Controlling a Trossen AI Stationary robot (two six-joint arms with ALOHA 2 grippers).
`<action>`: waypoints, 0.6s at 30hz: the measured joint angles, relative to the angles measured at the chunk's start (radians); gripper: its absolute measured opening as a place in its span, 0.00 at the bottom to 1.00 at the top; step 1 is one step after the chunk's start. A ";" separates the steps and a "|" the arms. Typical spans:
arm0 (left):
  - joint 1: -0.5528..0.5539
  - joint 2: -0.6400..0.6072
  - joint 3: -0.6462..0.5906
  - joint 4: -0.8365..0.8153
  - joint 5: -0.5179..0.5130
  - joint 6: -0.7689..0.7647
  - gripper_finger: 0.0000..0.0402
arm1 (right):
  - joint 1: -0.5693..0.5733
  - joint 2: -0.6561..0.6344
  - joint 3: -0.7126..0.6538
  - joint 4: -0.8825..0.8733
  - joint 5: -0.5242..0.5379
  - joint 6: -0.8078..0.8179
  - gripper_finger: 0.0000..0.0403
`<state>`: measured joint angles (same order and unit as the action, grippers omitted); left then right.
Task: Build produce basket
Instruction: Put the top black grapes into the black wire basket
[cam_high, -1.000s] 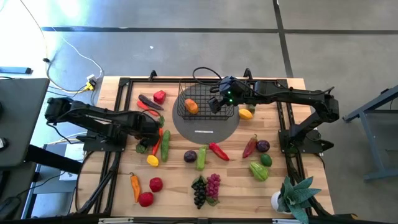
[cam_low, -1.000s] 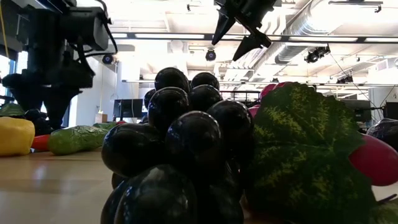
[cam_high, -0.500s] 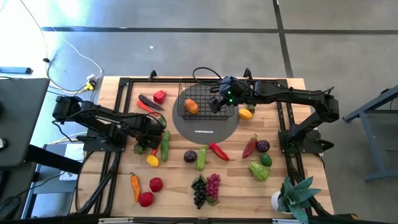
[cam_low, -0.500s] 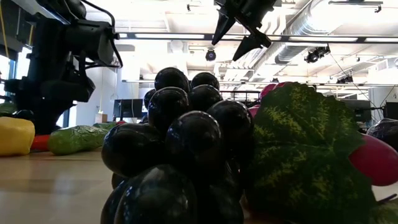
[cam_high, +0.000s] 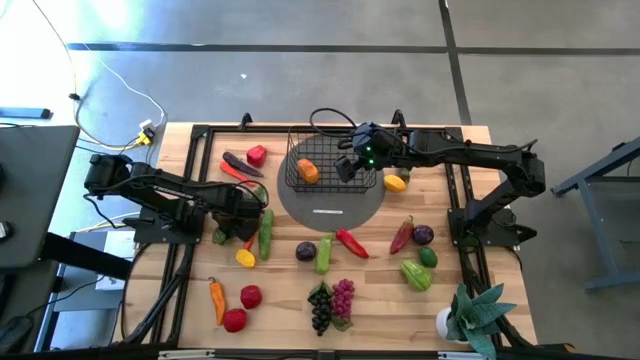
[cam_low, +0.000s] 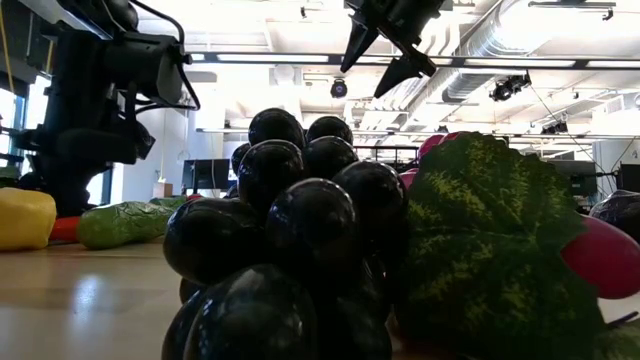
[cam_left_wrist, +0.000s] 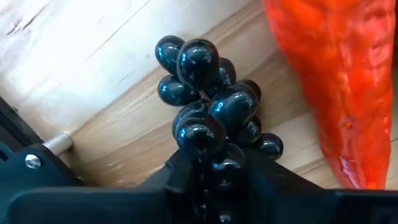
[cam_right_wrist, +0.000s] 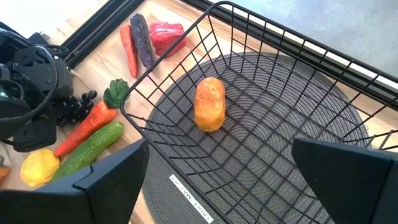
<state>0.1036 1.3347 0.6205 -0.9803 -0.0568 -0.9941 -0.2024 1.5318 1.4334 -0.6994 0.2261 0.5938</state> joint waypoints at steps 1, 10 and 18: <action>0.000 -0.006 -0.001 0.001 -0.001 0.006 0.15 | 0.000 0.000 0.000 0.000 -0.002 0.000 0.94; 0.001 -0.125 -0.005 0.000 -0.034 -0.015 0.13 | 0.000 0.000 0.000 0.000 -0.022 -0.013 0.94; 0.001 -0.294 -0.005 0.033 -0.068 -0.056 0.13 | 0.000 0.000 0.000 0.000 -0.026 -0.019 0.94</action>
<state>0.1043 1.0411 0.6159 -0.9470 -0.1246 -1.0502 -0.2020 1.5318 1.4334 -0.6994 0.2000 0.5751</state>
